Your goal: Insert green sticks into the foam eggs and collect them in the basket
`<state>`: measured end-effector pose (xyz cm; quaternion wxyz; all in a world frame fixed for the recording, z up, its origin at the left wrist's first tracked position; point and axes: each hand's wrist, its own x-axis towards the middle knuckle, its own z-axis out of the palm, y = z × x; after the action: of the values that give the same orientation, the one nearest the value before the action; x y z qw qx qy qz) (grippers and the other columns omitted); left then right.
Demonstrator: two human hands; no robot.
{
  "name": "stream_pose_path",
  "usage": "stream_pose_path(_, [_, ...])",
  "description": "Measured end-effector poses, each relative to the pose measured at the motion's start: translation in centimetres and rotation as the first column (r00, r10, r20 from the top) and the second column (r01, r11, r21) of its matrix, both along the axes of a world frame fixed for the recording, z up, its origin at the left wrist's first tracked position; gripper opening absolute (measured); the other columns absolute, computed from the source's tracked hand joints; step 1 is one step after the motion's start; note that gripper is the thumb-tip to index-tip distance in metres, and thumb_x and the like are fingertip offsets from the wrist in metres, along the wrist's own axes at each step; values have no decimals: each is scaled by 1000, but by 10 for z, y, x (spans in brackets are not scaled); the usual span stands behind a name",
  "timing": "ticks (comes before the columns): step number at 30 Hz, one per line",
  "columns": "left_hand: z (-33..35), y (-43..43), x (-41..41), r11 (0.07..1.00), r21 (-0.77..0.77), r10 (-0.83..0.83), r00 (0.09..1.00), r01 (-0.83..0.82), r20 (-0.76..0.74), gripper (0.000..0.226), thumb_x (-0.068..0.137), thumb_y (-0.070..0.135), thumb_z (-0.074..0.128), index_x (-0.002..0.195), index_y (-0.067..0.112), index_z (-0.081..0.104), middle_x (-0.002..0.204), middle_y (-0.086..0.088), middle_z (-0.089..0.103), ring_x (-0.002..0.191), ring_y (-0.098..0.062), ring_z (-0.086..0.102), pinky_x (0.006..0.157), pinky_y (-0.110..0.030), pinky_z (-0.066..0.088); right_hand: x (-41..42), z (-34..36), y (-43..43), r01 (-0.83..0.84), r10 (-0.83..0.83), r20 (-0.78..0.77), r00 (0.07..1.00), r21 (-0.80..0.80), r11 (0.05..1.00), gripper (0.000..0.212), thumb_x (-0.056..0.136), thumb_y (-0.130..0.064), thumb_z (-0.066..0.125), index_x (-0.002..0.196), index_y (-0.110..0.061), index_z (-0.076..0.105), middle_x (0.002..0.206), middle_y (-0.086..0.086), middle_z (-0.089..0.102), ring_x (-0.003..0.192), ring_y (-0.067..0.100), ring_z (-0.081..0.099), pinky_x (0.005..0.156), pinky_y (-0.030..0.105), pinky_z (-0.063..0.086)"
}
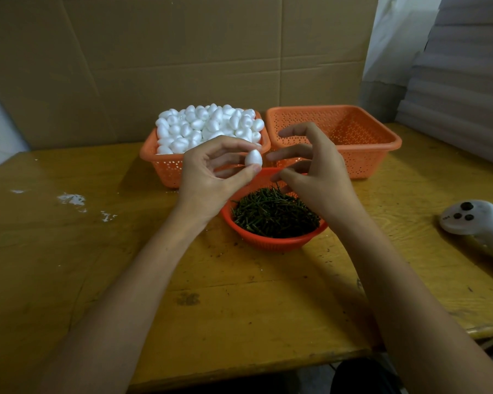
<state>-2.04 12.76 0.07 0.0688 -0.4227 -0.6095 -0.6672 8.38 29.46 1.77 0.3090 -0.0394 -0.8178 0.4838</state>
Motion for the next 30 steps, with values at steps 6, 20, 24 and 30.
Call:
stream_pose_path(6, [2,0,1,999,22,-29,1000,29,-6,25,88,6,85,104,23,74,109,3,80,102,-19,78,83,-29,61,0,-1,-1,1,-1,-4,1000,4,1000,53,84,7,70,123,-25,55,101,-3,77,79,19,77,70,50,64])
stream_pose_path(20, [0,-1,0,998,42,-48,999,48,0,22,87,-4,81,103,8,72,112,-4,79,110,-22,76,88,-30,60,0,-1,-1,8,-8,-4,1000,23,1000,54,84,7,71,122,-26,55,100,-5,76,79,17,77,69,46,65])
stream_pose_path(24, [0,-1,0,998,36,-52,999,53,-13,24,86,-10,79,102,6,71,111,-3,77,113,-21,74,89,-30,60,0,-1,-1,9,-9,-2,1000,30,1000,54,84,7,71,123,-26,55,101,-5,76,80,17,77,69,45,65])
stream_pose_path(30, [-1,-1,-1,997,48,-56,998,57,-20,26,85,-12,78,98,9,72,108,-3,76,115,-22,73,92,-29,59,-1,-1,-1,20,-20,1,1000,54,998,54,84,7,71,123,-26,54,101,-5,76,80,16,76,72,46,65])
